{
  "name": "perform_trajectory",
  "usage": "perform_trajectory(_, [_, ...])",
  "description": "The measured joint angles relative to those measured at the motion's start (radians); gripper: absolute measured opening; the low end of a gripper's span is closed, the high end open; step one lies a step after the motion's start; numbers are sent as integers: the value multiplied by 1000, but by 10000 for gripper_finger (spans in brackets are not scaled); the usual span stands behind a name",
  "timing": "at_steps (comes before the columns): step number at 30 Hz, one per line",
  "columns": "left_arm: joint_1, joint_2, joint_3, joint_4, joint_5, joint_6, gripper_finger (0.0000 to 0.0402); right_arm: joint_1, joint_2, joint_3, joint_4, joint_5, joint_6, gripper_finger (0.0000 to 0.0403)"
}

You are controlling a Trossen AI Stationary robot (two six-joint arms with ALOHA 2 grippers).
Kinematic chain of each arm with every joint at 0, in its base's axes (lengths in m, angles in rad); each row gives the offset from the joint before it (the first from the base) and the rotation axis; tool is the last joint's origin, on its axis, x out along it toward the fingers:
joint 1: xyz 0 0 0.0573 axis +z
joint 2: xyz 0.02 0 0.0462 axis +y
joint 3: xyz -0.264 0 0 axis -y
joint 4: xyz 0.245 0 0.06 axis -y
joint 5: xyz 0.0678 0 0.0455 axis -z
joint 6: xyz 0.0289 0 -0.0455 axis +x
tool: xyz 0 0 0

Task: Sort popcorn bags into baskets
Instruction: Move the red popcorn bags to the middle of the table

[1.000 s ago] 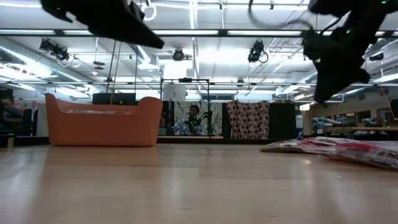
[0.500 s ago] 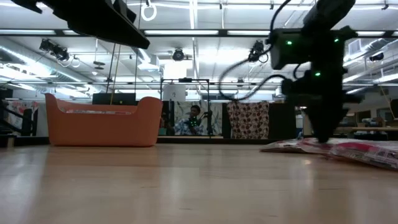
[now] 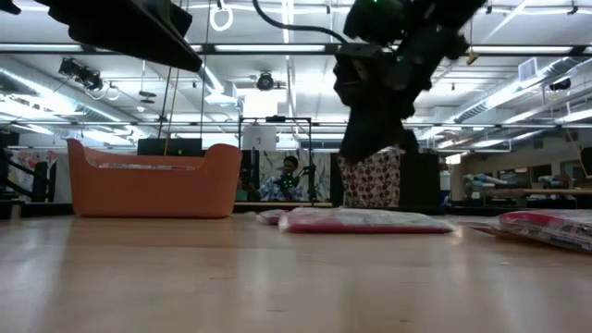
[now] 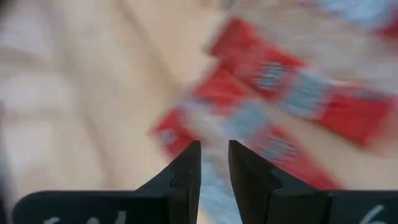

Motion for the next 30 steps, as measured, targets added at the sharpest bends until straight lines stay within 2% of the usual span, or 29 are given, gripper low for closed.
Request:
perform_trajectory(2, [0,0,0,-5,0,-1,43,24,-5,49,-144,79,-18,87])
perform_trajectory(4, [0,0,0,-18,0,-23,43,56,-5,81,-282,97,-19,87])
perform_trajectory(8, [0,0,0,-43,0,-63,43,142,-6,124,-479,24,17,87])
perform_trajectory(12, [1,3,0,-47,0,-93,43,246,1,127,-669,-76,142,87])
perform_trajectory(15, [1,3,0,-48,0,-110,43,325,19,118,-781,-115,251,87])
perform_trajectory(19, [1,3,0,-49,0,-112,43,416,22,70,-800,-132,371,87])
perform_trajectory(23, [1,3,0,-51,0,-105,43,473,22,14,-795,-107,408,87])
perform_trajectory(27, [1,3,0,-52,0,-100,43,479,22,-63,-757,-34,404,87])
perform_trajectory(30, [1,3,0,-51,0,-59,43,431,20,-115,-665,-11,366,87])
